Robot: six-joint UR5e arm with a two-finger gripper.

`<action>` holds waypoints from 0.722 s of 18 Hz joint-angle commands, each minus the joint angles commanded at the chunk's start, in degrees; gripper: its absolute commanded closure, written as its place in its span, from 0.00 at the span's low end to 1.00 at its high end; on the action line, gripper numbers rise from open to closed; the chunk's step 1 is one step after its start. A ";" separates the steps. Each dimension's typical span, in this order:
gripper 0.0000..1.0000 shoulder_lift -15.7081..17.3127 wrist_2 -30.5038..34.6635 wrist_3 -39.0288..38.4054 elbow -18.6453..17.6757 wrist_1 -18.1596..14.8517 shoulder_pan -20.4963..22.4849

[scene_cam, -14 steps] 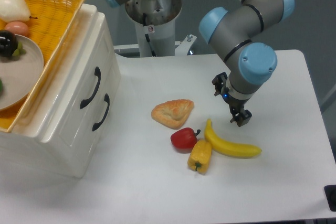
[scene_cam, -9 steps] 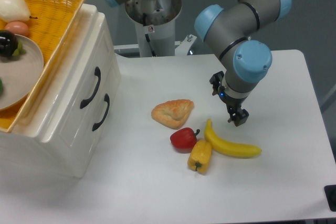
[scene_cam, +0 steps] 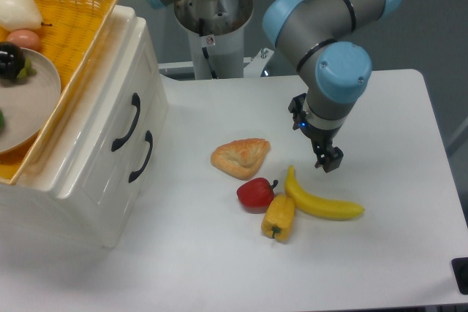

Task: Slide the top white drawer open
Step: 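Move the gripper toward the black handle of the upper white drawer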

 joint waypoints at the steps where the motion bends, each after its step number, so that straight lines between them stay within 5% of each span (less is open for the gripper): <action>1: 0.00 1.05 0.00 0.00 -0.97 -0.09 0.00; 7: 0.00 5.28 0.17 -0.96 -3.08 -0.70 -1.31; 13: 0.00 6.16 0.00 -11.23 -3.09 -1.05 -5.09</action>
